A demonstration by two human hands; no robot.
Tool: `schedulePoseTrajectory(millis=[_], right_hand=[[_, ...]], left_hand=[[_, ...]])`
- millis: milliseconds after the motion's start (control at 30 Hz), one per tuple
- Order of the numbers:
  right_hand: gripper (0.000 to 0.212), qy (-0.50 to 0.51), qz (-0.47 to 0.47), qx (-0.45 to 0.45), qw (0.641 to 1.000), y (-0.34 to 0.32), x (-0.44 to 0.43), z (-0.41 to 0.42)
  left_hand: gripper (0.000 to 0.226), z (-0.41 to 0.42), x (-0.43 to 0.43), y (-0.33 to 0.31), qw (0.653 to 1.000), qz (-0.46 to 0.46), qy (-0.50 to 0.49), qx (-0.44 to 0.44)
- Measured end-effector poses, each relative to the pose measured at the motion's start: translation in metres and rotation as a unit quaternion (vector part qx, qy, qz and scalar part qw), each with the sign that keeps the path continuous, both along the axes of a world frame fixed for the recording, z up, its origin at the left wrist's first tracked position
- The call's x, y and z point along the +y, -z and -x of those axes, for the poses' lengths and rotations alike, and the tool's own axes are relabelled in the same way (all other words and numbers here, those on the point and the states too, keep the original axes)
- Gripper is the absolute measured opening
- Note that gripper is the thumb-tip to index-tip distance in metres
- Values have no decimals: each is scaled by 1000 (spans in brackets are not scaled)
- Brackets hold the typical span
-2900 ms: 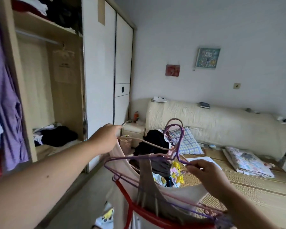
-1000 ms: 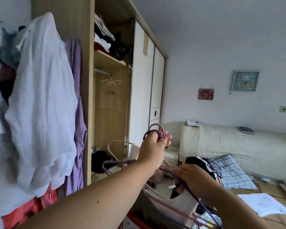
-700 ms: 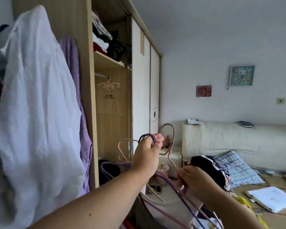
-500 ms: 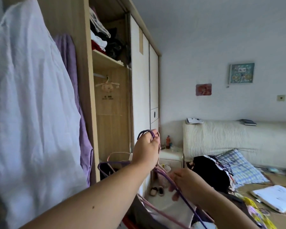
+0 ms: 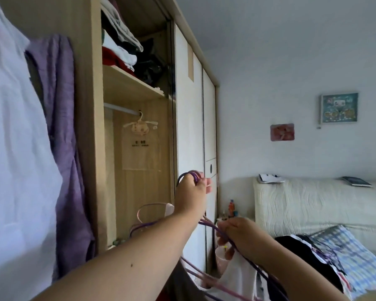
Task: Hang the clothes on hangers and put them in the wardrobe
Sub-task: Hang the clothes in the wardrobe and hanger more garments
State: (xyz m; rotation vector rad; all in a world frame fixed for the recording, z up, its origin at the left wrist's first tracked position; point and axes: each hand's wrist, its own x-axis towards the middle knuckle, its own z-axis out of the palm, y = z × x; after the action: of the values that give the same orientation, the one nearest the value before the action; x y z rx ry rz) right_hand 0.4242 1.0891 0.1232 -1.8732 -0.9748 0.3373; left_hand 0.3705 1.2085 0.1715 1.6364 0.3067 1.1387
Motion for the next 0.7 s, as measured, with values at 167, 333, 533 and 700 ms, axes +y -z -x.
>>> schedulePoseTrajectory(millis=[167, 333, 533, 700], right_hand=[[28, -14, 12, -184, 983, -33, 54, -102], [13, -101, 30, -221, 970, -75, 131, -172], [29, -118, -17, -246, 962, -101, 241, -226], [23, -126, -88, -243, 958, -127, 336, -264]], left_hand=[[14, -83, 74, -40, 996, -26, -72, -40], [13, -137, 164, -85, 986, -44, -154, -50], [16, -181, 267, -126, 983, -89, -157, -44], [20, -218, 364, -162, 977, -137, -161, -31]])
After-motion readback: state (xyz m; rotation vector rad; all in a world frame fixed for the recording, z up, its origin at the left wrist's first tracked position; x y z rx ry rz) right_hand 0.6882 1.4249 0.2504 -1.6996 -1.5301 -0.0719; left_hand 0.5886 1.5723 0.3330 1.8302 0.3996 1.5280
